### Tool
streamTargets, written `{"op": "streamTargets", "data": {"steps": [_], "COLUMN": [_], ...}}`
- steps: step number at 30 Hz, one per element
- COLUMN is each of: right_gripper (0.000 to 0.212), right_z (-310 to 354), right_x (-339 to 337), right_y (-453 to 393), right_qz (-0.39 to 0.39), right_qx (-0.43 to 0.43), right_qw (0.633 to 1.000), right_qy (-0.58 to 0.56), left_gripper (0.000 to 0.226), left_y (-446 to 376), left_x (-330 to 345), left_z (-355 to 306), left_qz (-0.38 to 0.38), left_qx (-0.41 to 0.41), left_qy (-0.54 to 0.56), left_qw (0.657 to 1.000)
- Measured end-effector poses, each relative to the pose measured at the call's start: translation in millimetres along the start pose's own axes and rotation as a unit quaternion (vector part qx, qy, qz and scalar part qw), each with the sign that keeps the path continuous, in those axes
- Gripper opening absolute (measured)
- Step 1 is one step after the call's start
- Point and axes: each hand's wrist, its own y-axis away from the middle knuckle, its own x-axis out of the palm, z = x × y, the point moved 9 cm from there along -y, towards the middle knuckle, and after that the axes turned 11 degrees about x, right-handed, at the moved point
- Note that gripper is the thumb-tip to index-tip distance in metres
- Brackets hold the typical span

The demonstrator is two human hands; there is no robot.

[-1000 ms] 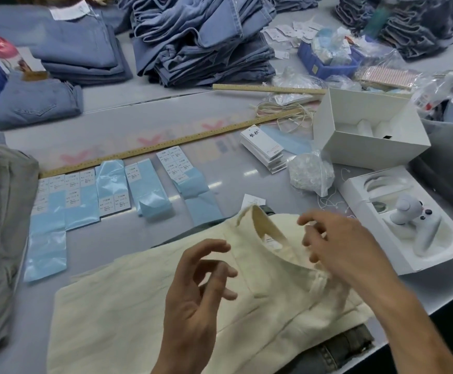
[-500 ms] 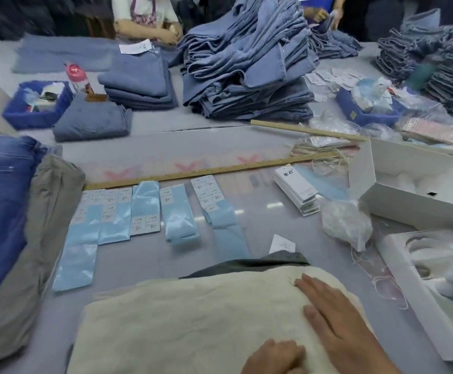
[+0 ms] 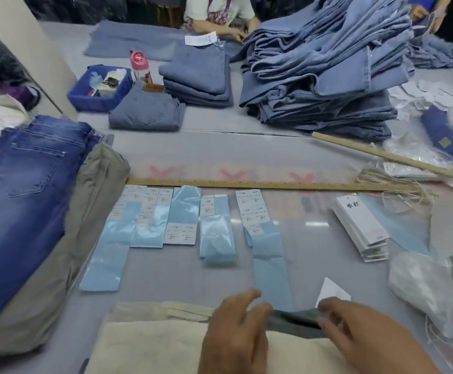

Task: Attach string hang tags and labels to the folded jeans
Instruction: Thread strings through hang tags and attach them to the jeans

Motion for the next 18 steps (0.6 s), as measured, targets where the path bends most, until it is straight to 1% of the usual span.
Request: {"op": "streamTargets", "data": {"steps": [1, 2, 3, 5, 6, 7, 9, 11, 13, 14, 16, 18], "right_gripper": [0.013, 0.018, 0.022, 0.025, 0.025, 0.027, 0.032, 0.040, 0.041, 0.040, 0.038, 0.037], "right_z": [8.7, 18.7, 28.2, 51.5, 62.1, 73.6, 92.7, 106.6, 116.6, 121.2, 130.1, 137.6], "right_x": [0.3, -5.2, -3.0, -2.8, -0.7, -0.8, 6.5, 21.0, 37.0, 44.9, 63.7, 74.7], "right_y": [-15.0, -33.6, -53.1, -91.8, -109.4, -123.8, -148.5, -162.5, -169.8, -172.2, -175.5, -178.4], "right_qz": [0.018, 0.010, 0.000, 0.002, -0.001, -0.006, -0.006, -0.002, -0.003, -0.008, 0.007, 0.015], "right_qx": [0.002, -0.015, -0.038, -0.063, -0.078, -0.088, -0.101, -0.116, -0.131, -0.141, -0.160, -0.164], "right_qw": [1.000, 1.000, 0.999, 0.998, 0.997, 0.996, 0.994, 0.993, 0.991, 0.989, 0.986, 0.985], "right_qy": [0.008, -0.005, -0.006, -0.024, -0.026, -0.030, -0.034, -0.029, -0.040, -0.046, -0.047, -0.054], "left_gripper": [0.022, 0.024, 0.029, 0.038, 0.040, 0.043, 0.047, 0.047, 0.046, 0.044, 0.039, 0.034], "left_y": [-10.0, -22.8, -35.1, -52.9, -61.7, -65.6, -63.8, -55.0, -49.5, -50.2, -50.9, -52.8], "left_x": [-7.3, -8.2, -7.1, 9.2, 18.7, 29.7, 51.0, 66.2, 70.7, 68.8, 66.5, 59.3], "left_z": [15.6, 37.9, 60.5, 90.2, 100.9, 114.9, 145.9, 163.0, 170.3, 171.0, 174.9, 178.3], "left_qz": [-0.040, -0.033, -0.042, 0.004, 0.026, 0.059, 0.133, 0.159, 0.152, 0.136, 0.105, 0.081], "left_qx": [-0.005, -0.039, -0.064, -0.113, -0.118, -0.127, -0.169, -0.179, -0.183, -0.183, -0.179, -0.185], "left_qy": [0.011, 0.006, -0.024, -0.042, -0.064, -0.094, -0.119, -0.116, -0.107, -0.096, -0.084, -0.088], "left_qw": [0.999, 0.999, 0.997, 0.993, 0.991, 0.986, 0.969, 0.964, 0.965, 0.969, 0.975, 0.975]}}
